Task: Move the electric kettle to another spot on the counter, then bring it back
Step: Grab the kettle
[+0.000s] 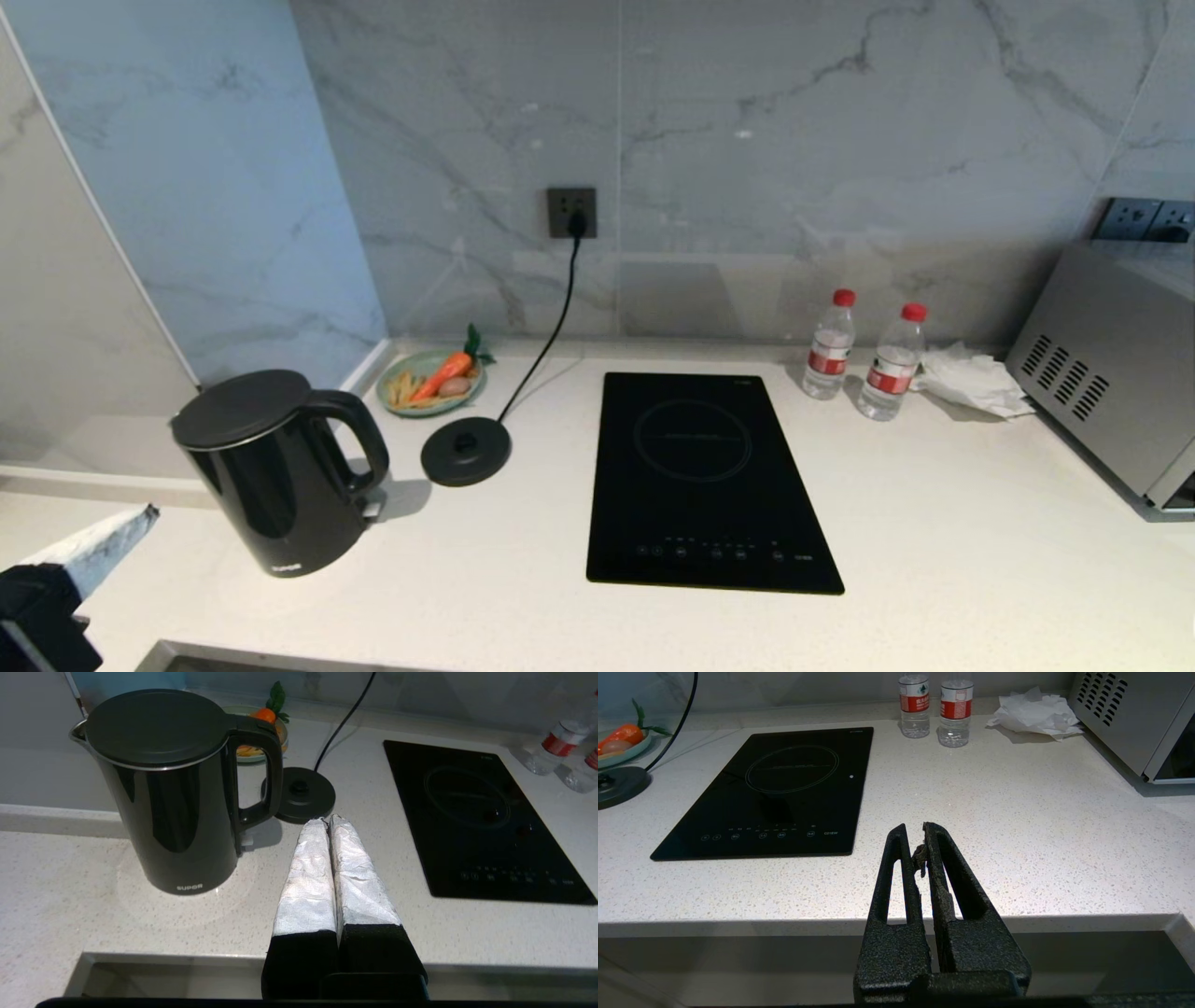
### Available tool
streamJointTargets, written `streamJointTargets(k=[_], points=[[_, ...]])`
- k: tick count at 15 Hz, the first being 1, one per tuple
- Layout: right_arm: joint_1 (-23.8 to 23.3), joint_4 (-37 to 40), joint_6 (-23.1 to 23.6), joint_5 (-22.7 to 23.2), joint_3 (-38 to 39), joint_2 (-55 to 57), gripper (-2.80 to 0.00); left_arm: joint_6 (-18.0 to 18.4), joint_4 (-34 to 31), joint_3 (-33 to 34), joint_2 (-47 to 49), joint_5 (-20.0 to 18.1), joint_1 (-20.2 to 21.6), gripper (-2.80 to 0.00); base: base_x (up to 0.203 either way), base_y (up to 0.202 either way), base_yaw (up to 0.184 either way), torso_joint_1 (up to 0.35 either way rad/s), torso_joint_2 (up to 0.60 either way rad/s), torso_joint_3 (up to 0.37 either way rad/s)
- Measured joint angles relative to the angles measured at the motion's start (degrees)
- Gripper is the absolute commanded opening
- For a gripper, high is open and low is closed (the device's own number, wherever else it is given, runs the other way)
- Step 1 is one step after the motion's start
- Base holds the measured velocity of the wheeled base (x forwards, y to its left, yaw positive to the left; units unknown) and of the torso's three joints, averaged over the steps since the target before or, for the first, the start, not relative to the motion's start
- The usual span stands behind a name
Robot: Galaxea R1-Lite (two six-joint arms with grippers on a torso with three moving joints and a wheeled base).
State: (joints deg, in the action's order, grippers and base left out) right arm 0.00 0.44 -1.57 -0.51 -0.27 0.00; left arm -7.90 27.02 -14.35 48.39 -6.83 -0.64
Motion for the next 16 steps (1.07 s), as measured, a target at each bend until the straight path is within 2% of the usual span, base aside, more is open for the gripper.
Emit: streamJointTargets(k=[1,3,7,9,11,13,16], points=[[0.0,-0.02,0.01,0.02,0.0,0.0,-2.8,-1.19,3.81,-0.21,4.13,1.47,-1.19,-2.8,0.0,0.0,0.0,0.0,0.0,0.0],[0.0,0.0,0.0,0.05,0.0,0.0,-2.8,-2.9,10.81,-0.58,11.83,8.57,-7.72,-2.8,0.0,0.0,0.0,0.0,0.0,0.0],[0.0,-0.02,0.01,0.0,0.0,0.0,-2.8,-5.85,23.58,-0.26,23.96,29.83,-27.0,-2.8,0.0,0.0,0.0,0.0,0.0,0.0],[0.0,0.0,0.01,0.03,0.01,0.0,-2.8,-9.6,26.52,0.31,28.49,36.73,-32.13,-2.8,0.0,0.0,0.0,0.0,0.0,0.0],[0.0,0.0,0.0,0.03,0.02,0.0,-2.8,-13.67,27.05,0.36,33.23,39.6,-33.52,-2.8,0.0,0.0,0.0,0.0,0.0,0.0],[0.0,0.0,0.01,0.02,0.02,0.0,-2.8,-16.07,28.49,0.1,38.11,40.39,-33.81,-2.8,0.0,0.0,0.0,0.0,0.0,0.0],[0.0,0.0,0.0,0.02,0.02,0.0,-2.8,-14.86,37.45,0.0,46.67,40.62,-33.53,-2.8,0.0,0.0,0.0,0.0,0.0,0.0]])
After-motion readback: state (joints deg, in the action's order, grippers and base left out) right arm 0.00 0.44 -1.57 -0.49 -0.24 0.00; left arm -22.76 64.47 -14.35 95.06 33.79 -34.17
